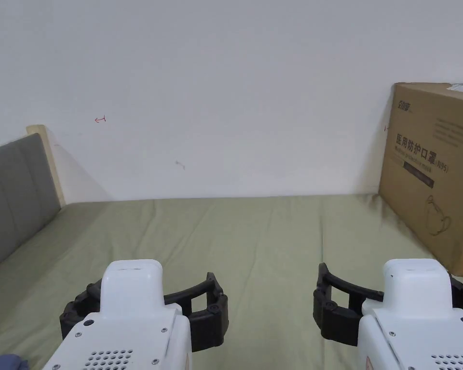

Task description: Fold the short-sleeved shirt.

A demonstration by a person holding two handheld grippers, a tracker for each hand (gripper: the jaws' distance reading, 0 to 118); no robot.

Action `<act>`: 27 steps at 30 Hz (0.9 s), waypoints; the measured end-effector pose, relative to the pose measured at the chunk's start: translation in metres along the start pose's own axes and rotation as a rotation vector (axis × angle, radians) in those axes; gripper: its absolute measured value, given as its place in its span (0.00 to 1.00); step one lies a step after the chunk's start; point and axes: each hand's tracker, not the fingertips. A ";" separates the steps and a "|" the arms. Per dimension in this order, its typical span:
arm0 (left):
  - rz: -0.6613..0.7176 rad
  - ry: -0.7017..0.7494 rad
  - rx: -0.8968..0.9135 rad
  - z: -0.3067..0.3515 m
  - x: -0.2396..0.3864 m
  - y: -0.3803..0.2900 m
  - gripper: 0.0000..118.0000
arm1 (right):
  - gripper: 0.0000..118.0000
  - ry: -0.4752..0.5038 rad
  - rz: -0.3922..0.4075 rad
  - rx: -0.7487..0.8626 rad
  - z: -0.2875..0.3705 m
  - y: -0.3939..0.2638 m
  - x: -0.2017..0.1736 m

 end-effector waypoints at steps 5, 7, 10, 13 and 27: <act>0.018 -0.002 0.023 0.001 -0.002 0.003 0.98 | 0.94 -0.006 -0.017 -0.008 -0.002 -0.001 0.003; 0.002 0.013 0.020 0.000 0.001 0.005 0.98 | 0.94 -0.011 -0.015 -0.014 -0.003 -0.002 0.004; -0.014 0.017 0.004 -0.004 0.004 0.005 0.98 | 0.94 -0.015 -0.014 -0.017 -0.003 -0.003 0.004; -0.028 0.001 0.007 -0.004 0.005 0.004 0.98 | 0.94 -0.012 -0.018 -0.012 -0.004 -0.002 0.005; -0.031 -0.024 0.001 -0.011 0.001 0.015 0.98 | 0.94 -0.010 -0.006 -0.005 -0.016 0.006 0.009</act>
